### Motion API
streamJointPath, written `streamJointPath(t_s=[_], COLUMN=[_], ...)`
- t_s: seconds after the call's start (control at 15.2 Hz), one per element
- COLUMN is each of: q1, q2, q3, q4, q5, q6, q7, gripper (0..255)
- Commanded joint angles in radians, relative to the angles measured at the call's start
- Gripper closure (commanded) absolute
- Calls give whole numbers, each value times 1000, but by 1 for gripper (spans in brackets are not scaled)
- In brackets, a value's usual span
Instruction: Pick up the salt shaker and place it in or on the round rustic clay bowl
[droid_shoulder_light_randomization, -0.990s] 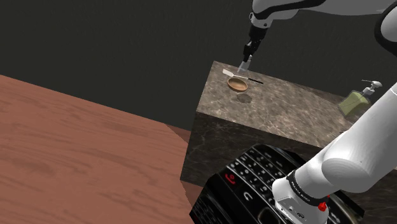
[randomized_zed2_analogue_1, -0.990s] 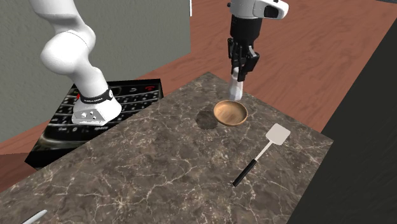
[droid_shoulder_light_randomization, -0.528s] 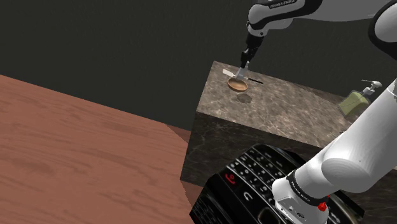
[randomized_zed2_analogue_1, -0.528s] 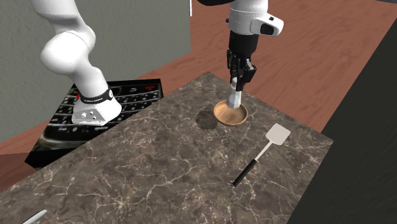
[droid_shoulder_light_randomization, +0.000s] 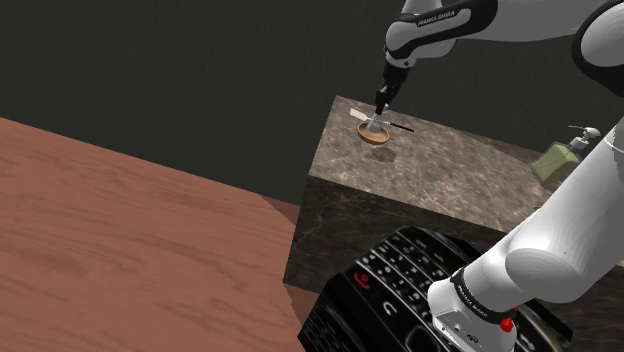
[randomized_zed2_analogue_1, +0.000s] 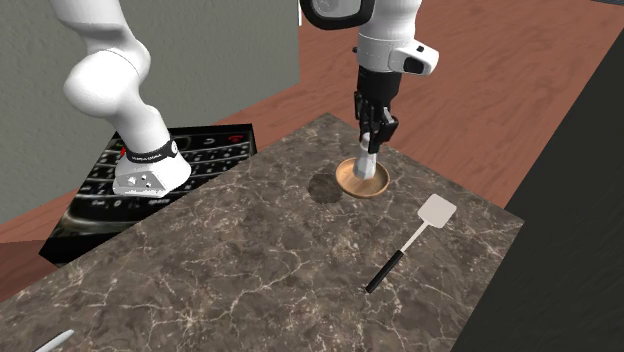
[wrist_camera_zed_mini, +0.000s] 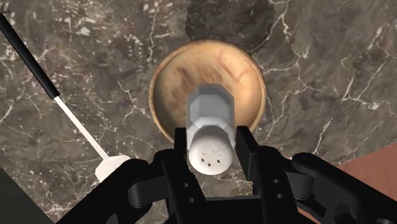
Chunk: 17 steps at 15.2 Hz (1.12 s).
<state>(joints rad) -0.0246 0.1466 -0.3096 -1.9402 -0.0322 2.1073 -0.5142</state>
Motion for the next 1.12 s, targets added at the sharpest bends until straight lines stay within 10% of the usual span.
streamJointPath(t_s=[0.0,0.2,0.26,1.06], q1=[0,0,0,7], q2=[0,0,0,-42], q3=[0,0,0,2], q4=[-1,-1,-1,77], q5=[0,0,0,-12], q6=[2,2,2,-117], q7=[0,0,0,9], gripper=[255,255,0,0])
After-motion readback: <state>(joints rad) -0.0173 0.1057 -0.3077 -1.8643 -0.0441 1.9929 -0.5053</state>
